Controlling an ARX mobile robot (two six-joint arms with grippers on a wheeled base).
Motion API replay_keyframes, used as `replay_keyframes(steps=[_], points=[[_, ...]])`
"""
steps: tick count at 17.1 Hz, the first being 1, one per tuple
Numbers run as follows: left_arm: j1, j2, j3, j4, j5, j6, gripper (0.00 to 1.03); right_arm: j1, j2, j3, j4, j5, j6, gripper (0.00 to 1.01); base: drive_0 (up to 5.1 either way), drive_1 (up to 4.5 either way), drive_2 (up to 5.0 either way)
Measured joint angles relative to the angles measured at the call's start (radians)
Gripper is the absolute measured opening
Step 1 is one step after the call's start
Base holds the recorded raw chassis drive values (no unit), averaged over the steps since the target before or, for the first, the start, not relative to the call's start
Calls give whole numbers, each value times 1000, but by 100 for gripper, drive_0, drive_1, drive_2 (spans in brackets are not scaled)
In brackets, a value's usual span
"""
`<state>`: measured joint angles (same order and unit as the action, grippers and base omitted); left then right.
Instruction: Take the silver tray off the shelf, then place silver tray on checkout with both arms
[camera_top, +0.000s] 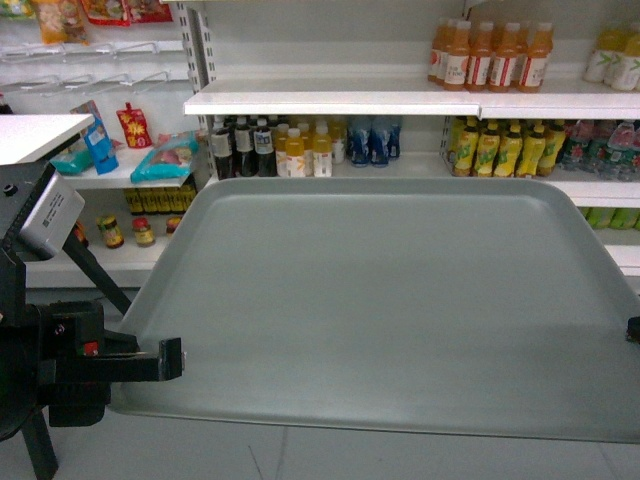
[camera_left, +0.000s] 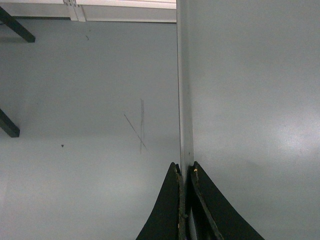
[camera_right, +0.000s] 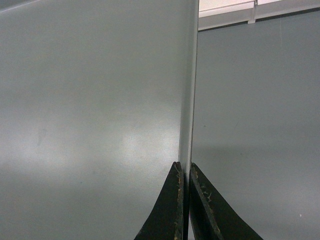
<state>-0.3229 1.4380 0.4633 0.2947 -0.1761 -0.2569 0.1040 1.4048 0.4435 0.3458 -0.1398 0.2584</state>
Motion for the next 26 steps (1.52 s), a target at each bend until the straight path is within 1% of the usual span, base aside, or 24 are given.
replay_keyframes(steps=[11,12,14,26], points=[[0,0,0,-1,0,0,3,0,0,0,-2,0,0,2,3,-428,433],[0,0,0,-1,0,0,3,0,0,0,1,0,0,2,-354,-127,482],[0,0,0,-3,0,0,3,0,0,0,-6,0,0,2,-457,58,401],[0,0,0,-1,0,0,3,0,-1,0,-2,0,0,2,-486,252,252]])
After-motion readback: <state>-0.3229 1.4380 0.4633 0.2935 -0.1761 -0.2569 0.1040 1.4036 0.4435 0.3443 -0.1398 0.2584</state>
